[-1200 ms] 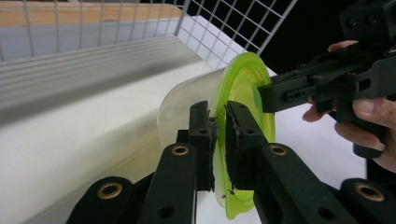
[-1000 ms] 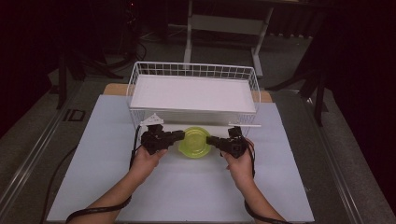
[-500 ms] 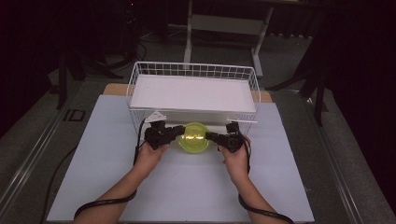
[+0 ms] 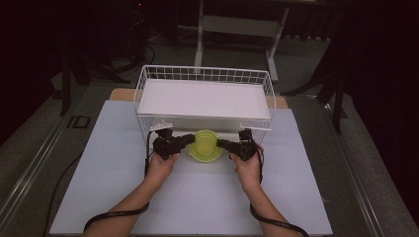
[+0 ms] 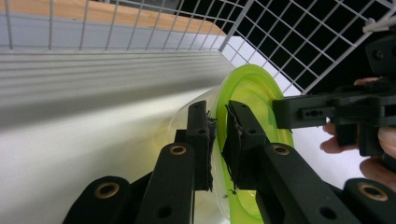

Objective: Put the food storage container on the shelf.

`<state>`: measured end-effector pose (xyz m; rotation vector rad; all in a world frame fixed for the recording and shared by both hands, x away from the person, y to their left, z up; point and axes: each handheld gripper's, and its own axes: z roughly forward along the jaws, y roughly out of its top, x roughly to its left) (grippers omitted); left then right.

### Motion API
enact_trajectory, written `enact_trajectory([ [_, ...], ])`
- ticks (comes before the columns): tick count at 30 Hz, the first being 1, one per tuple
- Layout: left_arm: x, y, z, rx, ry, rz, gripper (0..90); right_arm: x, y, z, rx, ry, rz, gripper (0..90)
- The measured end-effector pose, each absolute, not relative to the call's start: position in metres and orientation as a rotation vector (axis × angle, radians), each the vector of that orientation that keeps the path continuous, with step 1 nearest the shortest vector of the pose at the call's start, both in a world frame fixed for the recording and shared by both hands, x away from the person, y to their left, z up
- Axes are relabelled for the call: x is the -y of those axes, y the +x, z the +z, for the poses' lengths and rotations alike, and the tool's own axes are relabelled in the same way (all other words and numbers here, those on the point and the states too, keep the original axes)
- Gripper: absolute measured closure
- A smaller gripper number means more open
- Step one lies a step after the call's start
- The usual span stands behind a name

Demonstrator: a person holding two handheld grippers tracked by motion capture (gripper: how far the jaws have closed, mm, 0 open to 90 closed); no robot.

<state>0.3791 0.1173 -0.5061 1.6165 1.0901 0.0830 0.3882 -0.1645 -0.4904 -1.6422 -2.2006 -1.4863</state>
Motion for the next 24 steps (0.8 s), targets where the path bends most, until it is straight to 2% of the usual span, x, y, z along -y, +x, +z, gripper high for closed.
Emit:
enact_trajectory([
  [2,-0.118,0.382,-0.507,-1.120,1.587,0.042,81.0,0.164,0.389,-0.491,2.182,-1.658,-1.498,79.3],
  [9,-0.119,0.389,-0.510,-1.143,1.556,0.030,79.7,0.161,0.393,-0.491,2.163,-1.696,-1.543,76.6],
  [14,-0.117,0.394,-0.509,-1.164,1.567,0.053,77.3,0.163,0.400,-0.494,2.118,-1.757,-1.551,66.2],
  [19,-0.117,0.396,-0.508,-1.181,1.575,0.091,65.6,0.165,0.403,-0.498,2.120,-1.758,-1.549,59.3],
  [24,-0.120,0.393,-0.508,-1.180,1.564,0.101,62.2,0.168,0.404,-0.496,2.113,-1.758,-1.532,55.2],
])
